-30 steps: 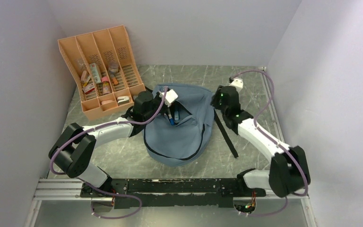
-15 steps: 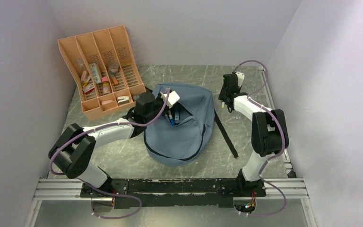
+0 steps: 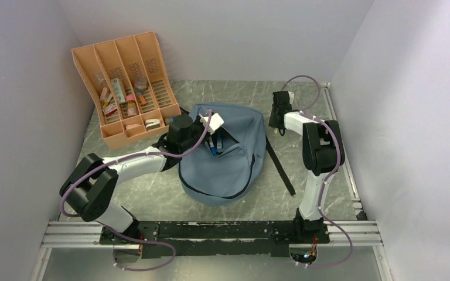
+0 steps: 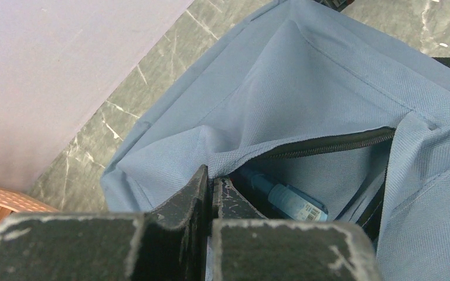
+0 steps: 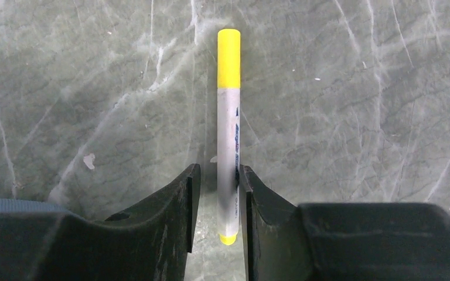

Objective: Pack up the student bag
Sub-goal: Pick up the stationery from the center of the board.

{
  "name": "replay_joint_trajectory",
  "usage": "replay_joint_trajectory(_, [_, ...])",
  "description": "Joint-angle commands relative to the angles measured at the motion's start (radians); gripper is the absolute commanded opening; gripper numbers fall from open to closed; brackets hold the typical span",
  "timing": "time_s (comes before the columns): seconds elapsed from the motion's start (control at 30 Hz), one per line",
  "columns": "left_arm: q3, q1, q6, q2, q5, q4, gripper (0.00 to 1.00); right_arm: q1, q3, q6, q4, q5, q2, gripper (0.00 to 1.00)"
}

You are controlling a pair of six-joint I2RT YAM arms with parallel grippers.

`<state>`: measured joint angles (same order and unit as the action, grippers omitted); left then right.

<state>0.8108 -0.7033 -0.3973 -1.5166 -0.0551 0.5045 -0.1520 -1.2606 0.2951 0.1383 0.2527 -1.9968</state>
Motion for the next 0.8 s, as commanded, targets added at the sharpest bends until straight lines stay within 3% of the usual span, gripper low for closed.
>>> replay_joint_trajectory(0.0, [0.01, -0.012, -0.012, 0.039, 0.003, 0.037, 0.05, 0.008, -0.046, -0.031, 0.019, 0.008, -0.028, 0.34])
replay_joint_trajectory(0.27, [0.008, -0.014, -0.017, 0.039, 0.004, 0.037, 0.05, 0.014, -0.052, -0.037, 0.029, -0.004, -0.06, 0.28])
replay_joint_trajectory(0.43, [0.009, -0.014, -0.02, 0.038, 0.009, 0.037, 0.05, 0.015, -0.025, -0.028, 0.012, -0.01, -0.051, 0.17])
replay_joint_trajectory(0.77, [0.011, -0.016, -0.023, 0.029, 0.002, 0.032, 0.05, 0.01, 0.173, 0.011, -0.171, 0.043, 0.238, 0.02])
